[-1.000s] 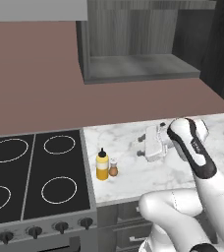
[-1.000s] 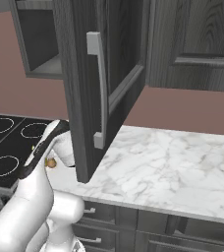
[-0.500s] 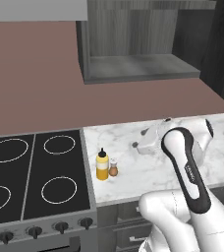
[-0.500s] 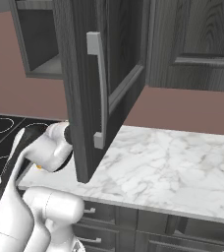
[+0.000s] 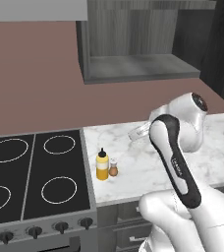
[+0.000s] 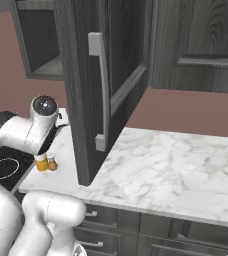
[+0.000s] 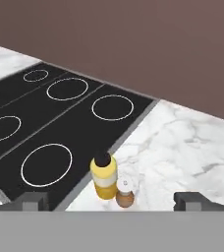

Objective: Take 2 condiments from the cabinet and move them on the counter near the stove.Make sure the condiments are lined up with each other, next to each other.

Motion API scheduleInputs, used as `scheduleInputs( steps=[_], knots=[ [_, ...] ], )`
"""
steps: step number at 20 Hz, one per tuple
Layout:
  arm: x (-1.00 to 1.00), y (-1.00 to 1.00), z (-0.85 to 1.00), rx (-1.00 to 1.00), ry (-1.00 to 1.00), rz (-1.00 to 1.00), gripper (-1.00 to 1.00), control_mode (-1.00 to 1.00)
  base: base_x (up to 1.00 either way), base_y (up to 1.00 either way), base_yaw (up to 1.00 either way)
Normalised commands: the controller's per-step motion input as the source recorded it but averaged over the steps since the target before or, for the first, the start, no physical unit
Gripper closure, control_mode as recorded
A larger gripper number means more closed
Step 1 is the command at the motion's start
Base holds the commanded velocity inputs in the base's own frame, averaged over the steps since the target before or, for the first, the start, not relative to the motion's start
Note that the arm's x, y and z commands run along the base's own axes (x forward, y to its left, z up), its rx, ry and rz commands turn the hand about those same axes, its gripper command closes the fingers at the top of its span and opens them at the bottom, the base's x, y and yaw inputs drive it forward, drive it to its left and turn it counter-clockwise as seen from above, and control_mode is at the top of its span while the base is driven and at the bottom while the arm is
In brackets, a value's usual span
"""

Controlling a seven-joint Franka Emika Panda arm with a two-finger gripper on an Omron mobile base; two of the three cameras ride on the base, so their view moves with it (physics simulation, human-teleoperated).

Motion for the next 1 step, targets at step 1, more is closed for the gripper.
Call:
scheduleInputs(
  steps=[1],
  knots=[
    [-0.21,-0.10,0.13,-0.13,0.26,-0.27,-1.00,-1.00,0.00,0.00,0.00]
  ],
)
